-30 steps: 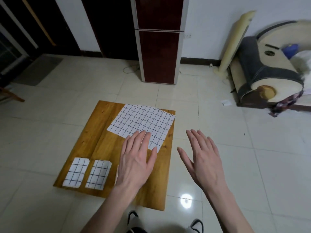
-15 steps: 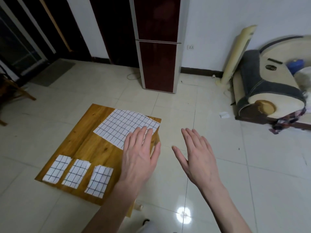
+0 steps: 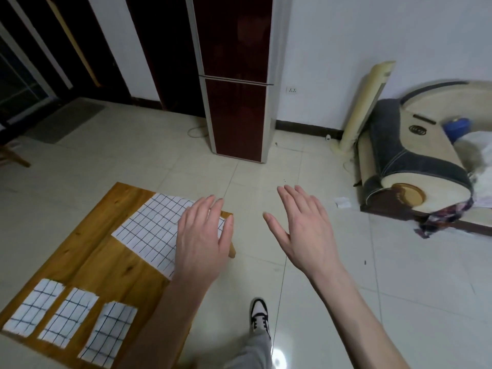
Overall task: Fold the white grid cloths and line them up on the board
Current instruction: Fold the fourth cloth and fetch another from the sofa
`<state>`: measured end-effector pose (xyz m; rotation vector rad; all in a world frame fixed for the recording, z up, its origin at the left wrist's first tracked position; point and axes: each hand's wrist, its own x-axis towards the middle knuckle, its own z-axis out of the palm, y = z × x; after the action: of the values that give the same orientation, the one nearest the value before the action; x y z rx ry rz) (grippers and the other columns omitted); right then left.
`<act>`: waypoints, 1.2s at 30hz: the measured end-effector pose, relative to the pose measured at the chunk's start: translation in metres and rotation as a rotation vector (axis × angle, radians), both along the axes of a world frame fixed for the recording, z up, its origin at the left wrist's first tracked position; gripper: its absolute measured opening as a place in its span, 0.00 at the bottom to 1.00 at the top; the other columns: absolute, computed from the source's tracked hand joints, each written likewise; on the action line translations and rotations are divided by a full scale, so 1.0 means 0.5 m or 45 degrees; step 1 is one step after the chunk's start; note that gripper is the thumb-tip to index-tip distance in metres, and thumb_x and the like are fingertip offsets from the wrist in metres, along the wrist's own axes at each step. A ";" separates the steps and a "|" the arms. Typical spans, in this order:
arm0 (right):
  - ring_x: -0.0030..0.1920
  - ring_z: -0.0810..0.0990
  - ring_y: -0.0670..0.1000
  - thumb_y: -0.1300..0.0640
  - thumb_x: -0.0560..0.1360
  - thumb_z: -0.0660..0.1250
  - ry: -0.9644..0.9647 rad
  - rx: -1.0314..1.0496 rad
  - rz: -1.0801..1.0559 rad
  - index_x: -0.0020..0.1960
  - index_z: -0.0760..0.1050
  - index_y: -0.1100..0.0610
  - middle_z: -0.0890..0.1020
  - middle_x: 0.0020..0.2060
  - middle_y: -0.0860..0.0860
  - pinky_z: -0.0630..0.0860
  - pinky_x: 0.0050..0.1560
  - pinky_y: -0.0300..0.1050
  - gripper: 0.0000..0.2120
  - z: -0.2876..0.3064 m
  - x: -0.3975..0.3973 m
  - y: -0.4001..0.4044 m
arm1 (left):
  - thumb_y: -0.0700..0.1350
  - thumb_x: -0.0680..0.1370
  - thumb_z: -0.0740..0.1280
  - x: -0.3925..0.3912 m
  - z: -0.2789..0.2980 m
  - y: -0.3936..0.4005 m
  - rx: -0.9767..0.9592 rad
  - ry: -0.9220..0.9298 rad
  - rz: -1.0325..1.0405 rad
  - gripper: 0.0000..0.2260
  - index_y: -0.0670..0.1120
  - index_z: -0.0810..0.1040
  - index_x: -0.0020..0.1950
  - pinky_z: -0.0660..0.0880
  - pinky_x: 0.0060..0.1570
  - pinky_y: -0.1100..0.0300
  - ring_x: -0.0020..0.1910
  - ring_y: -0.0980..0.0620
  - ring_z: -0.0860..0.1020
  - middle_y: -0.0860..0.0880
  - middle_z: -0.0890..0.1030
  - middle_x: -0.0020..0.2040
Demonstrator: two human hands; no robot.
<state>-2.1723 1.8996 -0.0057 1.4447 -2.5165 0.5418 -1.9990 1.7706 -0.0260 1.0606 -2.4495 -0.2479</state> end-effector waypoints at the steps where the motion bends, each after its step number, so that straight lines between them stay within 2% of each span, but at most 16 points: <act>1: 0.78 0.68 0.54 0.36 0.84 0.54 -0.012 -0.001 0.031 0.78 0.69 0.56 0.74 0.75 0.53 0.63 0.78 0.53 0.32 0.001 -0.030 -0.021 | 0.58 0.86 0.52 -0.027 -0.005 -0.020 0.005 0.000 0.000 0.25 0.46 0.75 0.75 0.67 0.75 0.45 0.74 0.46 0.72 0.46 0.77 0.73; 7: 0.79 0.65 0.52 0.36 0.84 0.55 -0.072 0.036 0.155 0.79 0.67 0.55 0.72 0.76 0.51 0.62 0.79 0.53 0.32 0.010 -0.196 -0.160 | 0.55 0.86 0.56 -0.172 -0.020 -0.149 -0.013 0.091 0.016 0.23 0.41 0.78 0.71 0.73 0.71 0.41 0.70 0.42 0.77 0.42 0.80 0.69; 12: 0.80 0.64 0.51 0.36 0.84 0.54 -0.057 0.050 0.230 0.80 0.66 0.54 0.72 0.77 0.50 0.60 0.80 0.52 0.32 0.013 -0.313 -0.265 | 0.58 0.86 0.53 -0.275 -0.009 -0.251 -0.004 0.080 0.093 0.26 0.42 0.78 0.70 0.73 0.70 0.40 0.70 0.42 0.76 0.42 0.80 0.69; 16: 0.81 0.63 0.51 0.35 0.85 0.53 -0.079 0.051 0.267 0.80 0.66 0.54 0.71 0.78 0.50 0.59 0.81 0.52 0.32 0.011 -0.391 -0.341 | 0.60 0.87 0.49 -0.338 -0.001 -0.306 0.024 0.041 0.120 0.28 0.44 0.76 0.74 0.71 0.72 0.38 0.75 0.42 0.73 0.43 0.77 0.73; 21: 0.81 0.62 0.51 0.36 0.85 0.55 -0.112 0.081 0.363 0.81 0.64 0.54 0.69 0.79 0.51 0.54 0.82 0.49 0.31 -0.003 -0.478 -0.462 | 0.63 0.86 0.45 -0.423 -0.005 -0.383 0.067 0.016 0.196 0.32 0.45 0.74 0.76 0.69 0.74 0.39 0.76 0.43 0.70 0.44 0.75 0.75; 32: 0.80 0.64 0.52 0.38 0.85 0.59 -0.198 0.067 0.686 0.80 0.66 0.56 0.71 0.77 0.51 0.63 0.80 0.55 0.30 -0.029 -0.699 -0.759 | 0.56 0.86 0.55 -0.617 -0.008 -0.581 0.079 -0.095 0.513 0.25 0.43 0.73 0.76 0.69 0.74 0.41 0.75 0.42 0.71 0.43 0.75 0.75; 36: 0.80 0.64 0.51 0.36 0.85 0.54 -0.158 0.095 0.824 0.81 0.65 0.55 0.70 0.78 0.51 0.61 0.81 0.53 0.32 -0.028 -0.740 -0.878 | 0.56 0.86 0.56 -0.657 -0.008 -0.637 0.073 -0.055 0.667 0.23 0.44 0.73 0.76 0.69 0.73 0.41 0.75 0.44 0.71 0.45 0.75 0.74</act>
<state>-2.5425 1.4604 -0.0198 2.3271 -2.1249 0.6490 -2.3274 1.4523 -0.0301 1.6940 -2.1119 -0.1238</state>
